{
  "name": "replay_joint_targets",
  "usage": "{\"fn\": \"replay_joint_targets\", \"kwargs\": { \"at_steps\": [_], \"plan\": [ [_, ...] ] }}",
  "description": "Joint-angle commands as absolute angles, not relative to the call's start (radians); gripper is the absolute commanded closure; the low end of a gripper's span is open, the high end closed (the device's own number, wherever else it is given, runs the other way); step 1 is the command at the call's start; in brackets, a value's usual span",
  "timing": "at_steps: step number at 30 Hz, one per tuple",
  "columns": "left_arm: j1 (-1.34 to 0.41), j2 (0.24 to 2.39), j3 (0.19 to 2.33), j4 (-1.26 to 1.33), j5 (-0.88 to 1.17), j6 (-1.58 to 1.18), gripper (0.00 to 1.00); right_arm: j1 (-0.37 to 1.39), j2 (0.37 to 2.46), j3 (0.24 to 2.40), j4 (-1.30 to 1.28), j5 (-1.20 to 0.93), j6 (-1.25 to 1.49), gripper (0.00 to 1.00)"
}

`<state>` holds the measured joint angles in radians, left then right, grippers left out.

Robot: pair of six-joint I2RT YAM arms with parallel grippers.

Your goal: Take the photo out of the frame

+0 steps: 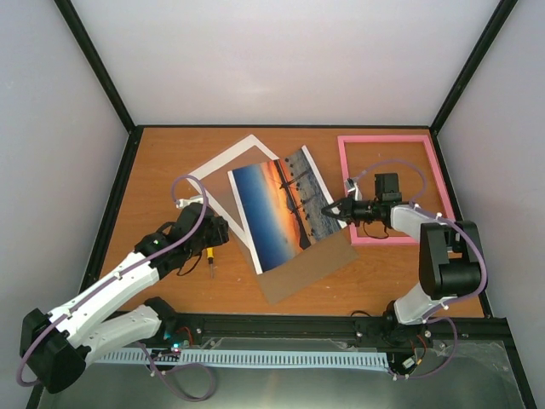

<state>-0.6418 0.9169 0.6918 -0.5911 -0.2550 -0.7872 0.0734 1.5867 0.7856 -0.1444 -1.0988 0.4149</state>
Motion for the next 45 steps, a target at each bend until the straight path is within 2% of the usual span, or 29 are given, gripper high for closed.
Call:
{"fn": "replay_joint_targets", "kwargs": {
  "at_steps": [1,5,11,20,27,31,36,45],
  "plan": [
    [-0.636,0.91,0.708,-0.568,-0.244,-0.798,0.32,0.072,1.593,0.741,0.005,-1.026,0.487,0.97],
    [-0.636,0.913,0.698,-0.559,-0.239,-0.798,0.32,0.076,1.598,0.694,0.036,-1.0,0.522,0.97],
    [-0.637,0.941,0.699,-0.538,-0.233,-0.79,0.32,0.091,1.61,0.718,-0.099,-0.991,0.484,0.97],
    [-0.637,0.967,0.695,-0.52,-0.222,-0.795,0.32,0.15,1.53,0.709,-0.299,-0.879,0.387,0.8],
    [-0.637,0.965,0.679,-0.51,-0.21,-0.8,0.32,0.15,1.539,0.715,-0.341,-0.807,0.338,0.74],
    [-0.636,0.98,0.676,-0.497,-0.201,-0.79,0.32,0.15,1.531,0.719,-0.353,-0.786,0.313,0.65],
    [-0.636,1.016,0.671,-0.471,-0.186,-0.782,0.31,0.149,1.504,0.734,-0.378,-0.752,0.27,0.59],
    [-0.634,1.068,0.663,-0.432,-0.172,-0.762,0.3,0.117,1.436,0.763,-0.404,-0.72,0.223,0.54]
  ]
}}
